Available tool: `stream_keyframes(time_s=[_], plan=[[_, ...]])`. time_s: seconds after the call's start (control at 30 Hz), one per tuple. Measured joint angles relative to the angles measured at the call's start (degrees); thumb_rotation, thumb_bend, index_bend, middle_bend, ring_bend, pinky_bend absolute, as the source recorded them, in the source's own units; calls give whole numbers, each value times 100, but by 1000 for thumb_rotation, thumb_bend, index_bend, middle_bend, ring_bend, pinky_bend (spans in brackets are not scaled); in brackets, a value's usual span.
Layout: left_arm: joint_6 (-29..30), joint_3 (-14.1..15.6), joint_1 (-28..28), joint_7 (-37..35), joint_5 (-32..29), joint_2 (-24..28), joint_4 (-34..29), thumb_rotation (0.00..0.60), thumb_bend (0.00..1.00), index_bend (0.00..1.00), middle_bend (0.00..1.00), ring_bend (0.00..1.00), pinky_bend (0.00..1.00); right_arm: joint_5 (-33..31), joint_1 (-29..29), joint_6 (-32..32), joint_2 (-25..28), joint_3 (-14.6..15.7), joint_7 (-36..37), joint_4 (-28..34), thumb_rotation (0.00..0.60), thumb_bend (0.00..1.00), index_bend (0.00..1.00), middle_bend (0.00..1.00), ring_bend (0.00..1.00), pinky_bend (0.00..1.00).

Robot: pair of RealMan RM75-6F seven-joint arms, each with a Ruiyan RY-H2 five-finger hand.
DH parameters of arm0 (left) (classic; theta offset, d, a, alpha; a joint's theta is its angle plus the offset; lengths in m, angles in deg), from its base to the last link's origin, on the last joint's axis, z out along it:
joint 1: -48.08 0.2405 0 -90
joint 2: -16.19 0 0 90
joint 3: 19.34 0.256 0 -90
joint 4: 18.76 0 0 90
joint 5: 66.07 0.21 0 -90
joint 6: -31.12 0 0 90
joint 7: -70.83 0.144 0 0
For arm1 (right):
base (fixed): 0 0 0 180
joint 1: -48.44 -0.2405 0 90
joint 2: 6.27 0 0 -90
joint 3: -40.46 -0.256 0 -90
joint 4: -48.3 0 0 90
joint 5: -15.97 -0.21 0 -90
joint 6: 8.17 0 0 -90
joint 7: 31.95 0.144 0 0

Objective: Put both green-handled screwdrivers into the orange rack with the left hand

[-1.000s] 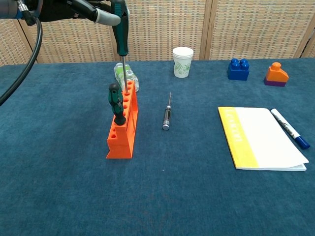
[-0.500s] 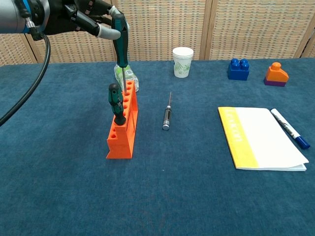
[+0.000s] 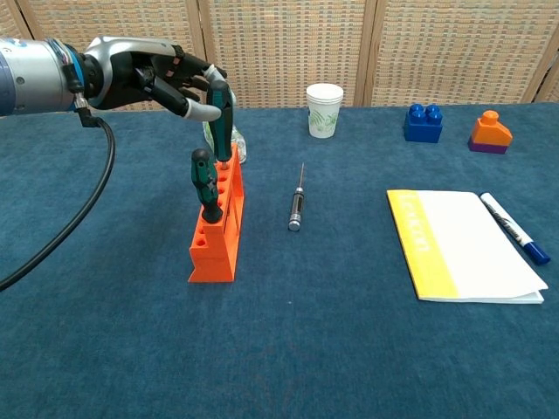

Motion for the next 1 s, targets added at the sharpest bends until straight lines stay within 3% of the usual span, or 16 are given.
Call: stream_keyframes(time_s=[0.47,0.67,1.0], plan=[[-15,53,16,53,45,-113,134,600,425,657,0,0,0,2,-2,14,3,4,14,-7,600,0,0,0,0,0],[-74,48,18,52,-3,-80,137,600,425,521,0,0,0,6,0,9,3,3,17,-9,600,0,0,0,0,0],[-133,56,66,27,12,3,76,600,414,384,0,0,0,26,9,-5,16,9,33,9,600,0,0,0,0,0]])
